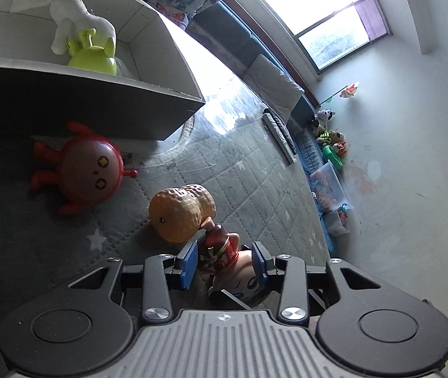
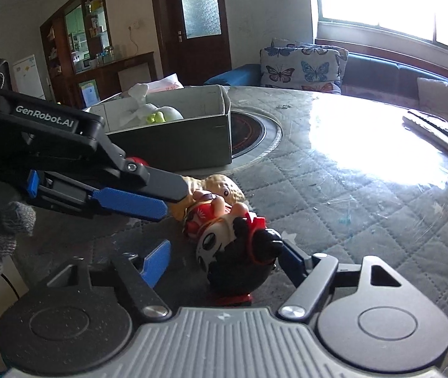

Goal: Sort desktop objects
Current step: 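Move to the red-and-black doll figure and close the left gripper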

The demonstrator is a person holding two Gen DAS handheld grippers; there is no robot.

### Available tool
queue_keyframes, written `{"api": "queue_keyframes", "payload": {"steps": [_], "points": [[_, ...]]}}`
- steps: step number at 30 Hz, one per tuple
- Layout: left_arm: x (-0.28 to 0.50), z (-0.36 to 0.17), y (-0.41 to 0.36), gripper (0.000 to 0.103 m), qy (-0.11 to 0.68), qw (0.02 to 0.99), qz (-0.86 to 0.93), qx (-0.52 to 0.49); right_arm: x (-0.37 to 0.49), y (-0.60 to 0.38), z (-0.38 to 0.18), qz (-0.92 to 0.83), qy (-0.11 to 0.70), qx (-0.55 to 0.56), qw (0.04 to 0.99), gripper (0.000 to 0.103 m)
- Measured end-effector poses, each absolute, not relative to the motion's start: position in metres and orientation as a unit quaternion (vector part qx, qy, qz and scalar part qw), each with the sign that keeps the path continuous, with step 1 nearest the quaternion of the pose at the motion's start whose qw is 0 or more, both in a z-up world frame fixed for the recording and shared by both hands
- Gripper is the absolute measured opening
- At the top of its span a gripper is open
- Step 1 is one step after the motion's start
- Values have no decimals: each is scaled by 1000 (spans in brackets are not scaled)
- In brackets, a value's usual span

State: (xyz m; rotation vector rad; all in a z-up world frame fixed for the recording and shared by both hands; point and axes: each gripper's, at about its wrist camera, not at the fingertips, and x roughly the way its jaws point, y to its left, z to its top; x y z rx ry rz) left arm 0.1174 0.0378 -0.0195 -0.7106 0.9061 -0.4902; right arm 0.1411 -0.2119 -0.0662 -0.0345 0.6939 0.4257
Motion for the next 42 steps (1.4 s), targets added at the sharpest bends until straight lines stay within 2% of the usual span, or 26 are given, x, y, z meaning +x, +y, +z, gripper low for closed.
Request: {"api": "queue_keyframes", "payload": {"steps": [10,15,42], "points": [[128,-30,30,40,429,818,-215,-317,138,-215,-66,198,340,-5,919,66],[130,-36,26,40,442,809,-228,-314,139,-219,-68,191,346,4,918,55],[133,-46,27,41,452,782,-213,-372,145,-220,-70,196,342,15,919,54]]}}
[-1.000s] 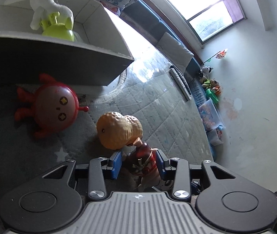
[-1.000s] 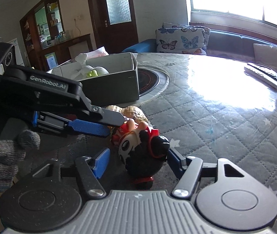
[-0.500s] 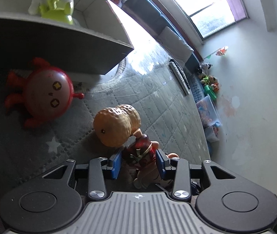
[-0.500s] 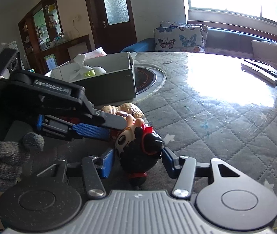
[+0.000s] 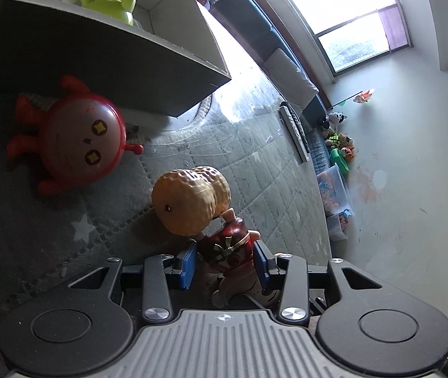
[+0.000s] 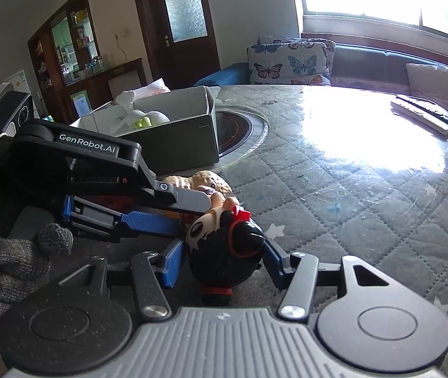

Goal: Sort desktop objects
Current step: 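Carry the doll into the grey box and open the left gripper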

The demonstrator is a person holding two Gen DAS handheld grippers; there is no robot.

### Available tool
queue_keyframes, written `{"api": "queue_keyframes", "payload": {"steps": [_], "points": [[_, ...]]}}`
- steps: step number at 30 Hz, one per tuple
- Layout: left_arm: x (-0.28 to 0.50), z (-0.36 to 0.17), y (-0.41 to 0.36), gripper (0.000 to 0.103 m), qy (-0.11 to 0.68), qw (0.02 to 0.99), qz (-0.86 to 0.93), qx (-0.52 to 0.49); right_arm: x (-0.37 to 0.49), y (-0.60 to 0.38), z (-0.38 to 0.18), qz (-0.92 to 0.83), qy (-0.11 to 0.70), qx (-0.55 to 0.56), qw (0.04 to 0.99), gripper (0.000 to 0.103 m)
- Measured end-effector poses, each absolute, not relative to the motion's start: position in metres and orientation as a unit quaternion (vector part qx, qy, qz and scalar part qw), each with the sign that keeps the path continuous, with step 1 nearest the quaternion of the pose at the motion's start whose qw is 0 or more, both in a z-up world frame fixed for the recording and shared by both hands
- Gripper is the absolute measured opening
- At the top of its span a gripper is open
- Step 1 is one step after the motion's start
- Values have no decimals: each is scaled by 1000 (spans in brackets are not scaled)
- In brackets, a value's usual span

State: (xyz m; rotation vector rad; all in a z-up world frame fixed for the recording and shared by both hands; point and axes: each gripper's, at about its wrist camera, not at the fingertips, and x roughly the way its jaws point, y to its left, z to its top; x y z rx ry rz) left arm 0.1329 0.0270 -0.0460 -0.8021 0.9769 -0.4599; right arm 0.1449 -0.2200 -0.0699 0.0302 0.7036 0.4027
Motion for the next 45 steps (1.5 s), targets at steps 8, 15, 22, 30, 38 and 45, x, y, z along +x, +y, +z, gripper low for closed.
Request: {"api": "queue_keyframes", "payload": {"steps": [8,15,22,30,38,45], "points": [[121,-33,35,38,434,788,-219,-378,135,-214,-55,202,324,6,924,54],[112,0,64,38,376,807,-214,-402,138,-193,-19,234,277,-11,932,53],[117,35,115,38,307,837,-175,-418,172,-144,16,289,230,-28,929,53],[157,39,182,36,290,861,-99,-406,244,-79,14,346,249,-3,905,52],[197,11,210,36,333,857,-46,-392,299,-45,-18,364,322,19,874,51],[206,0,199,36,360,858,-22,-365,311,-36,-39,363,359,-1,860,51]]}}
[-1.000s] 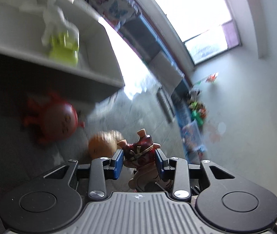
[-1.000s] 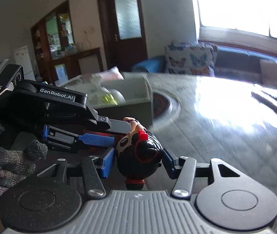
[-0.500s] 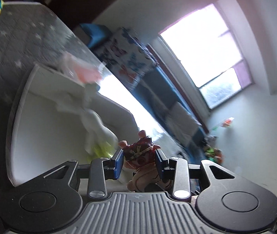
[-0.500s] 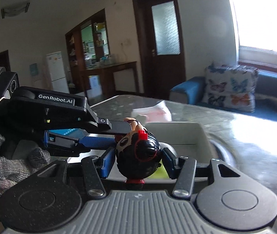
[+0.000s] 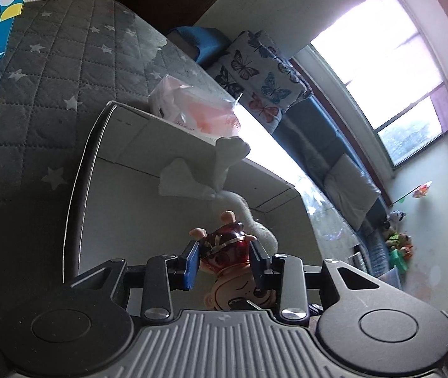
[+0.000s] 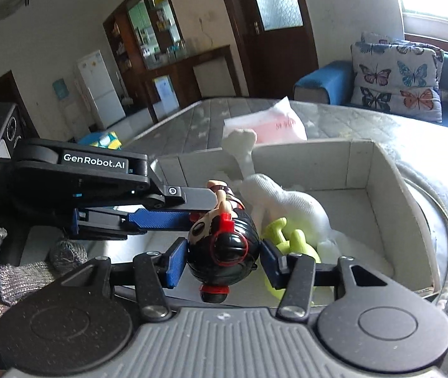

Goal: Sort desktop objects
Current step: 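Carry the doll into the grey box and open the left gripper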

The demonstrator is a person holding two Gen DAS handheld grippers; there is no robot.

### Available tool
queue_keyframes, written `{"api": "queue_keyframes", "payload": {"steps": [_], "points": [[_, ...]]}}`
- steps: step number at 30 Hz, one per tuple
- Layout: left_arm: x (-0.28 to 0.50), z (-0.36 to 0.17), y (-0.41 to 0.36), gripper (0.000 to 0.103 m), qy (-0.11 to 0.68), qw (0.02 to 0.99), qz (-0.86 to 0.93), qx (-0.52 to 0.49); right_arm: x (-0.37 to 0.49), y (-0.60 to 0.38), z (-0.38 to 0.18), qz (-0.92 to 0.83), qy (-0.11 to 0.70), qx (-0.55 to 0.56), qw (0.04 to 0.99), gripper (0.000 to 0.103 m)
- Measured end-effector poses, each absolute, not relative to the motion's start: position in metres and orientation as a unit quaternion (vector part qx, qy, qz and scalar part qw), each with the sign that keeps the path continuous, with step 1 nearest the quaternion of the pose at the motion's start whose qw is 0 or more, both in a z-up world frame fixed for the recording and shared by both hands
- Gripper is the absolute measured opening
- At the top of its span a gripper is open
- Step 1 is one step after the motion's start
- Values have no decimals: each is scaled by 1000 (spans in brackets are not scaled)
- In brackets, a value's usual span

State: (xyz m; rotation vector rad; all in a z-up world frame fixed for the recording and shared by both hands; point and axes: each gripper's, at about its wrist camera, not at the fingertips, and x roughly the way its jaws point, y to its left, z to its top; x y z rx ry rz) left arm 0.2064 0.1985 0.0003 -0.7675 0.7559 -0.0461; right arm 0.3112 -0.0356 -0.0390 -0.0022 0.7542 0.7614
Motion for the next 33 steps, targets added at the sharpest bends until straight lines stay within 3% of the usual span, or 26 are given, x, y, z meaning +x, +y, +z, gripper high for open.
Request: {"api": "queue_keyframes", "payload": {"steps": [16,19,24,33], "points": [[201,2,188,37,373,864,-14,-338,304,-27,-40,356,357,-52,862,53],[196,6,188,37,369,865,-17,-340,297,-33,-32,356,343,-51,868,57],[182,18,180,37,360,872,-23,-332,277,-48,-19,350,311,-52,882,78],[148,34,153,37,340,886,-45,-311,231,-82,-3,337,268,-54,901,96]]}}
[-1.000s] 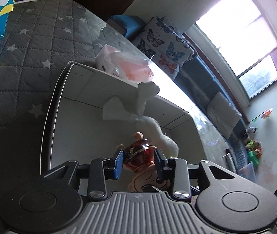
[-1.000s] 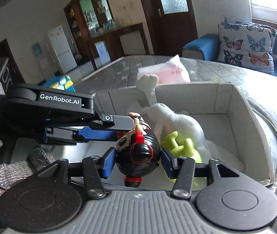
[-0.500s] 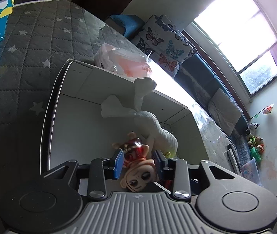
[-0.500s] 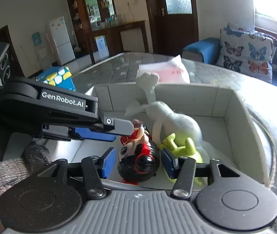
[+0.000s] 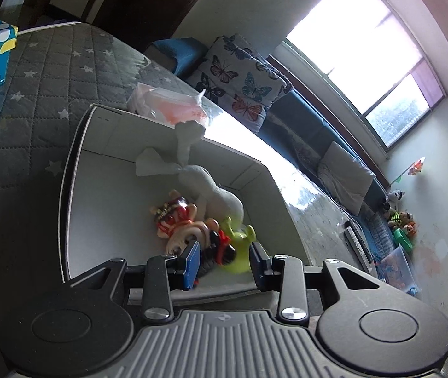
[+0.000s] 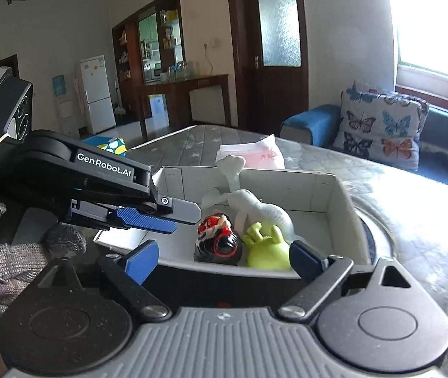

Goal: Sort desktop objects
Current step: 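Carry the doll into the grey box and open the left gripper, then move to the tan peanut toy and close the left gripper on it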

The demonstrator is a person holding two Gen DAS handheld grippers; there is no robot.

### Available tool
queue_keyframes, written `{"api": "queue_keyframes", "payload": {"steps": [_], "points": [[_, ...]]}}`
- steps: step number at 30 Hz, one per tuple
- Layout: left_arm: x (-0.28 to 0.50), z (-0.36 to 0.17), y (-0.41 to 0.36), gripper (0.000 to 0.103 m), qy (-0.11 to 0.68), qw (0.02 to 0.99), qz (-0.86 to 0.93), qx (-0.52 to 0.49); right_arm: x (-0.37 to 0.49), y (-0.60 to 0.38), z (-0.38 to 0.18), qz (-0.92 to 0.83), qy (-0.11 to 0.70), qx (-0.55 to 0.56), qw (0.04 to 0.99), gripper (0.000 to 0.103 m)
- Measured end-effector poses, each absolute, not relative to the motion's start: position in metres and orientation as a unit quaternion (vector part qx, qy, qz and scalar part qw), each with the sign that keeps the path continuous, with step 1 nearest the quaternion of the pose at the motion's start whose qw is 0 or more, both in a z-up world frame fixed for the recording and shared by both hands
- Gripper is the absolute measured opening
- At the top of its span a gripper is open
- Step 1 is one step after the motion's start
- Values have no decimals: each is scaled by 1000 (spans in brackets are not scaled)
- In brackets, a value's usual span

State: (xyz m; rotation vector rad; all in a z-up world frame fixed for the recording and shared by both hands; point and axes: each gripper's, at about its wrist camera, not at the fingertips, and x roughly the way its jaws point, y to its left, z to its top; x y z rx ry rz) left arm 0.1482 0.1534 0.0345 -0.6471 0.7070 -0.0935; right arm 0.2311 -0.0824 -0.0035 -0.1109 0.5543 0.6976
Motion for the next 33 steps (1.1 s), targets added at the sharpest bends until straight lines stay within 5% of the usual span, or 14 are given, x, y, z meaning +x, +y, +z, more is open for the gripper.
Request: {"api": "queue_keyframes", "payload": {"steps": [5,33], "points": [[133,34,136,37,341,889,-58,-301,207,-102,-8,321,259,-59,909,103],[107,11,64,36,387,870,-136,-274,187,-160,-62,245,311,-31,918,103]]}}
